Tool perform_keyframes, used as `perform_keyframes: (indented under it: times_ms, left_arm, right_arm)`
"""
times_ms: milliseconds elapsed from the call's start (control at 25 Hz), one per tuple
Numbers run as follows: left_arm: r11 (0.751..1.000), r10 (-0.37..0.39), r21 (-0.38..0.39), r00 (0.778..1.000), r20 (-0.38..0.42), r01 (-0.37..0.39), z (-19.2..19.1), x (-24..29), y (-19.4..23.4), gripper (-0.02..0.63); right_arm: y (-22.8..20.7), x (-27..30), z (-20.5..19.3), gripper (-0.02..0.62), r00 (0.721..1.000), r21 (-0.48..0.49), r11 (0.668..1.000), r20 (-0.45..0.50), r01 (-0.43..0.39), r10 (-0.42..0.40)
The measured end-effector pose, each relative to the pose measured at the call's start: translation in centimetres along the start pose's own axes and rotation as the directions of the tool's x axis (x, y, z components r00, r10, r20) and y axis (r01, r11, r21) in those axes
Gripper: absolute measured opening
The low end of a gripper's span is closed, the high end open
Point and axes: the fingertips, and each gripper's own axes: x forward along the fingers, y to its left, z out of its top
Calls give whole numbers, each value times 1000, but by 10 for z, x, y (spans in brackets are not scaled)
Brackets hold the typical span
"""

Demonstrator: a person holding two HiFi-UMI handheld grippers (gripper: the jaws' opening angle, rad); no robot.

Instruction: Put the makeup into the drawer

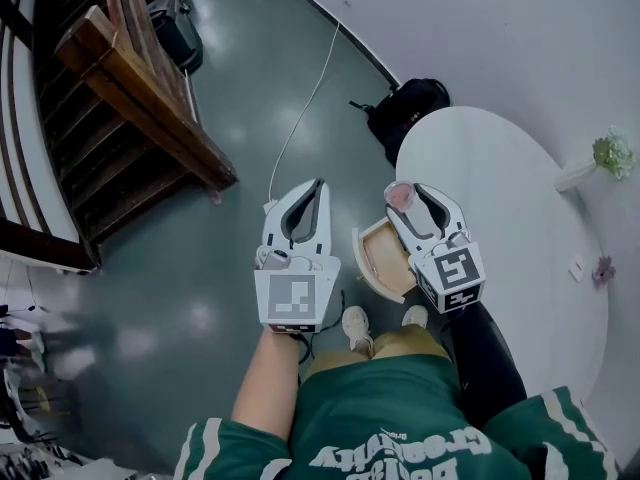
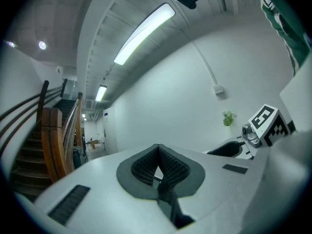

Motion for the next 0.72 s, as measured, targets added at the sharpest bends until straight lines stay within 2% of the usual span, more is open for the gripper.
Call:
perform_keyframes:
  times_ms: [160, 360, 720]
  left_arm:
    - [1000, 18, 10, 1000, 5, -18, -6, -3, 2, 0]
    - [1000, 2, -6, 999, -42, -2, -34, -1, -7, 0]
    - [999, -7, -43, 995, -99, 3, -90, 3, -18, 0]
  right_arm:
    - [11, 8, -34, 238, 996, 24, 1000, -83, -16, 18]
    - [22, 16, -89, 238, 980, 55, 997, -191, -52, 62]
    - [43, 41, -194, 238, 916, 108, 986, -369, -128, 159]
